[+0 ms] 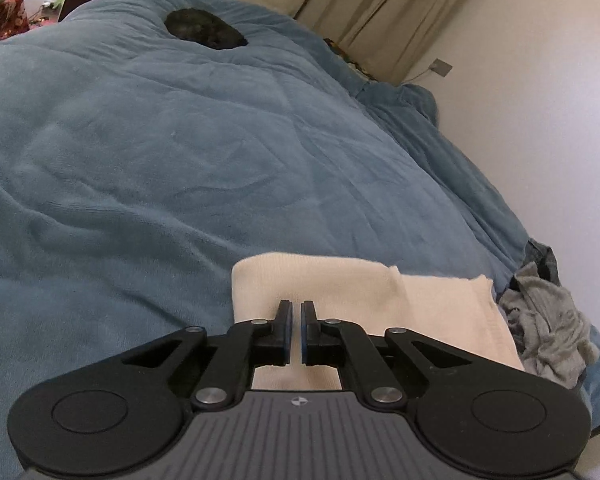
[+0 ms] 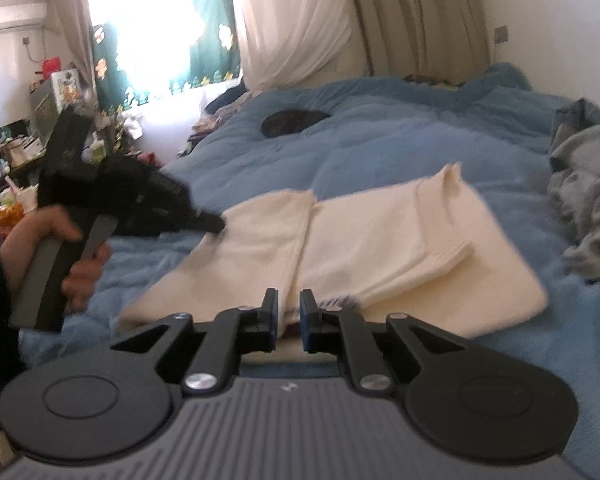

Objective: Fold clothes

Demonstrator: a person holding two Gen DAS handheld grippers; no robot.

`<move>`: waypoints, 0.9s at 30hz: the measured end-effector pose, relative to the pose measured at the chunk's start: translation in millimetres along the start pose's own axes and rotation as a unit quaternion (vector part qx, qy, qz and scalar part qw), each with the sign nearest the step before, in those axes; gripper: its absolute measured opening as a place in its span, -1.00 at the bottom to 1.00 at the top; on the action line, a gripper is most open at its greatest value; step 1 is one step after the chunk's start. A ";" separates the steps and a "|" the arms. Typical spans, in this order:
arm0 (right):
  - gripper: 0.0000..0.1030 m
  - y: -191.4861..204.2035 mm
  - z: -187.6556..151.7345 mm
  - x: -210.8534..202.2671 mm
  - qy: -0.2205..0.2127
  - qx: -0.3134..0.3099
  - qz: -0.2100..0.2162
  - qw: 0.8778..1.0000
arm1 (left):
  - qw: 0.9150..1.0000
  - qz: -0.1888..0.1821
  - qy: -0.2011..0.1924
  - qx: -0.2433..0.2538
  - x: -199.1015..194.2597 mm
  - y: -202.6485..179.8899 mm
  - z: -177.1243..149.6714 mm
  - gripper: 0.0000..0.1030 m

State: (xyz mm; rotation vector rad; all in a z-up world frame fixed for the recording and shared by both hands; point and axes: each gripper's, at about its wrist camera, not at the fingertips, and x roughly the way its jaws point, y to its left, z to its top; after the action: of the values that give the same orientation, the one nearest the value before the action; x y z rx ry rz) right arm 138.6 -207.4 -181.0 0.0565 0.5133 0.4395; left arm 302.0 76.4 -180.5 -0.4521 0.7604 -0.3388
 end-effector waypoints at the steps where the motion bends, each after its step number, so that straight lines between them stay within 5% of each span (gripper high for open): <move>1: -0.79 -2.0 4.5 0.6 -0.002 0.000 -0.002 1.000 | 1.000 0.001 0.001 0.003 -2.0 -0.7 -1.6 -0.95; 15: -0.79 10.6 95.2 95.6 0.014 -0.033 0.017 0.999 | 1.000 0.006 0.003 0.002 -6.7 -2.2 -0.2 -0.95; 27: -0.95 6.3 77.2 180.0 0.102 -0.041 -0.016 0.994 | 1.000 0.000 0.025 -0.011 26.6 13.5 6.8 -0.95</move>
State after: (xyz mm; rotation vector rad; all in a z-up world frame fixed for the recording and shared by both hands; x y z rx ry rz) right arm 314.1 -121.7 -196.0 -0.0760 0.6950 0.4377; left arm 326.7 77.7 -198.3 -0.4668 0.8129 -0.3434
